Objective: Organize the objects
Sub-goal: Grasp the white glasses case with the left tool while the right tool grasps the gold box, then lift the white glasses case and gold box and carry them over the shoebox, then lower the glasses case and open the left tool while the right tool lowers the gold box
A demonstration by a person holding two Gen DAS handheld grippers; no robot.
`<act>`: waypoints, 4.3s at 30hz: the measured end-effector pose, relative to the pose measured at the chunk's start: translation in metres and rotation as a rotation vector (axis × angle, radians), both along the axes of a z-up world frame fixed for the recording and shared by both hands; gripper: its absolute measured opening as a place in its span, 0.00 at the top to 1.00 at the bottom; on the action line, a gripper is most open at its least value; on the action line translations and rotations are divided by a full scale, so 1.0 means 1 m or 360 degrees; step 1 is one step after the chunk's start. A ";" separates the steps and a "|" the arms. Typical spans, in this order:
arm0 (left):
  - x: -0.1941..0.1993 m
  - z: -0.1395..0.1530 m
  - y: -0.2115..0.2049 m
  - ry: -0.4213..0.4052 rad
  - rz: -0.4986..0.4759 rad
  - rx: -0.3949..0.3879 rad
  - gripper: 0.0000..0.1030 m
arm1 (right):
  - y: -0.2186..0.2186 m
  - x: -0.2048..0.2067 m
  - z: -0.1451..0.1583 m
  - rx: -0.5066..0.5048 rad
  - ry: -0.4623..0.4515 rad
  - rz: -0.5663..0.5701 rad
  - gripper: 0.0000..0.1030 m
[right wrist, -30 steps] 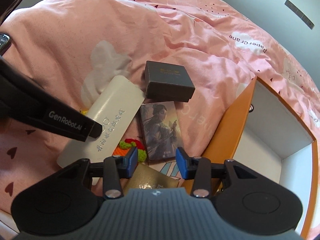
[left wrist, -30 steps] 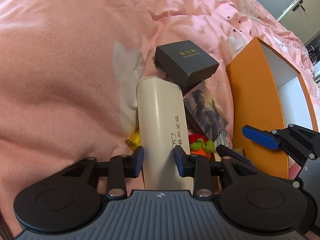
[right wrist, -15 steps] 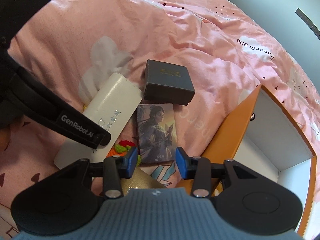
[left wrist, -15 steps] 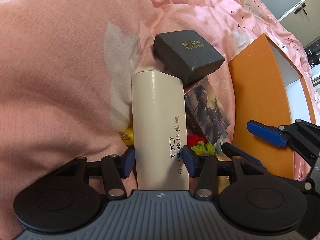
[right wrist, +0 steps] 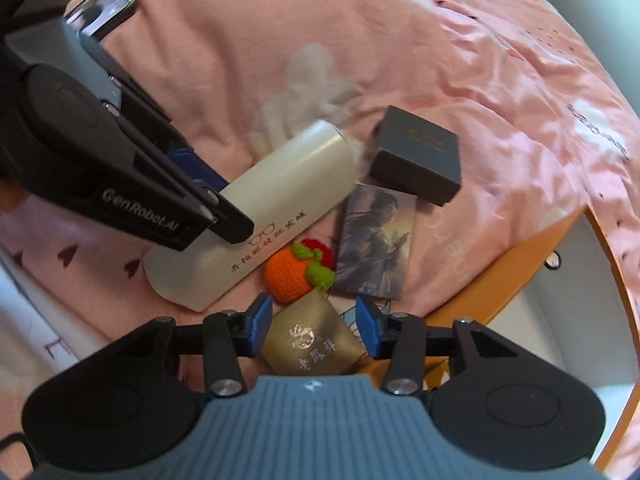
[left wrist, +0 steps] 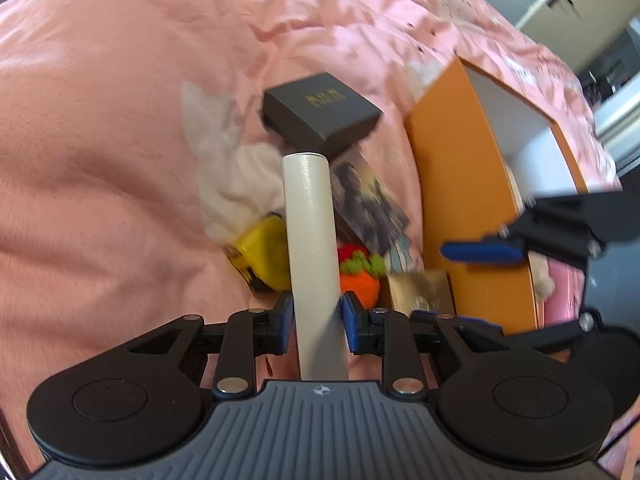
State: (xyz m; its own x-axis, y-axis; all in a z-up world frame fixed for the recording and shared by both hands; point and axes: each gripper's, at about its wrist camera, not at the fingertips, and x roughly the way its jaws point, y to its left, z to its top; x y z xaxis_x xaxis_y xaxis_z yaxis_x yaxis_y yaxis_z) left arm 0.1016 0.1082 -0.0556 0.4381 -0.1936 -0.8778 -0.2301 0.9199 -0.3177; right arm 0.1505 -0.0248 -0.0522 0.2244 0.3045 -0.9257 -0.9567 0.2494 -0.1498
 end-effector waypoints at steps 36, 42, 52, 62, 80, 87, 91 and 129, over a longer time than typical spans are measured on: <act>-0.008 -0.010 -0.015 -0.0050 0.0032 -0.0013 0.70 | 0.014 0.001 -0.032 -0.0369 0.0037 0.0329 0.38; -0.016 0.011 -0.017 -0.0136 0.0060 0.0034 0.72 | 0.004 -0.010 -0.006 -0.0267 -0.0036 0.0314 0.38; -0.028 0.056 -0.018 -0.0317 0.0093 0.0046 0.73 | -0.010 -0.037 0.052 -0.0063 -0.0267 0.0282 0.38; -0.019 0.090 -0.029 -0.0376 -0.0102 0.0026 0.74 | -0.038 -0.030 0.096 0.0040 -0.0425 0.0138 0.38; 0.031 0.118 -0.109 -0.0677 -0.0332 0.0051 0.74 | -0.120 0.018 0.094 0.0046 -0.0558 -0.0320 0.38; 0.075 0.089 -0.141 -0.0646 -0.0425 0.0043 0.74 | -0.148 0.042 0.069 -0.0017 -0.0526 -0.0472 0.38; 0.093 0.069 -0.147 -0.0582 -0.0469 0.0040 0.74 | -0.156 0.055 0.054 -0.0017 -0.0494 -0.0519 0.38; 0.239 0.007 -0.148 -0.0094 -0.0997 -0.0174 0.74 | -0.157 0.140 0.020 -0.0043 -0.0437 -0.0463 0.39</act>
